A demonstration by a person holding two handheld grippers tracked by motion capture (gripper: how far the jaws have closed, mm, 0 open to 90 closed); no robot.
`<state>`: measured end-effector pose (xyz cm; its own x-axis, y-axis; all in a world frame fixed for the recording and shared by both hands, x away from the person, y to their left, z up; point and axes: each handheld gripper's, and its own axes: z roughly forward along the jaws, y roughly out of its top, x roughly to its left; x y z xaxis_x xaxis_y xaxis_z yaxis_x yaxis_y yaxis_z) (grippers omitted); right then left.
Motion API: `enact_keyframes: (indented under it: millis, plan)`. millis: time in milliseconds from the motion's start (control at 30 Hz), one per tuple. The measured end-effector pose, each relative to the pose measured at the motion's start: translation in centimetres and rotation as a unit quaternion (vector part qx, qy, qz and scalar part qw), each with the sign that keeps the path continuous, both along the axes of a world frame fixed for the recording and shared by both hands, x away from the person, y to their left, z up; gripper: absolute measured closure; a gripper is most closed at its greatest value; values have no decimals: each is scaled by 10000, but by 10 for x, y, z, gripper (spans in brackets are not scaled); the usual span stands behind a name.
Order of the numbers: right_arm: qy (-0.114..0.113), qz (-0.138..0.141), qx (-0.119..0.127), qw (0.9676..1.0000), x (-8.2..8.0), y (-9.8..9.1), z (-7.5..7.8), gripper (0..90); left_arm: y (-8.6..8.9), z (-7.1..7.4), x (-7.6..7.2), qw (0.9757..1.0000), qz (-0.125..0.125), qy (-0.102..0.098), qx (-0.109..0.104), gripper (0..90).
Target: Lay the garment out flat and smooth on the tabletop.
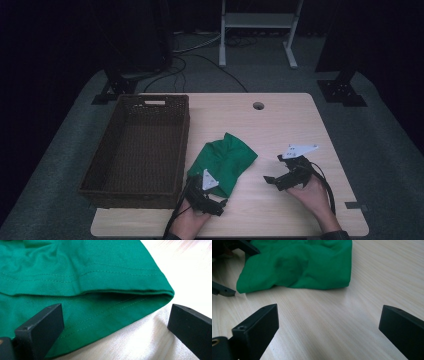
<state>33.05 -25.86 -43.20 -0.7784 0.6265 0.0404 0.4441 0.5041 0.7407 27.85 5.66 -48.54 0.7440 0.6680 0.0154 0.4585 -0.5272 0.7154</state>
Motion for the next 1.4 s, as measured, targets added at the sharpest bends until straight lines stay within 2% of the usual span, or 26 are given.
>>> enact_keyframes:
  millis: [333, 567, 1133, 1400]
  plan:
    - [-13, 49, 86, 9999, 7, 8, 4, 15, 0, 0, 0, 10000, -7, 0, 10, 0]
    - [34, 75, 62, 9999, 11, 13, 2, 15, 0, 0, 0, 10000, -3, -1, 8, 0]
    - [-19, 248, -41, 9997, 23, 34, 17, 16, 0, 0, 0, 10000, -2, -4, 4, 0]
    - [-3, 281, -30, 9996, 27, 40, 16, 15, 0, 0, 0, 10000, -9, -3, 14, 0]
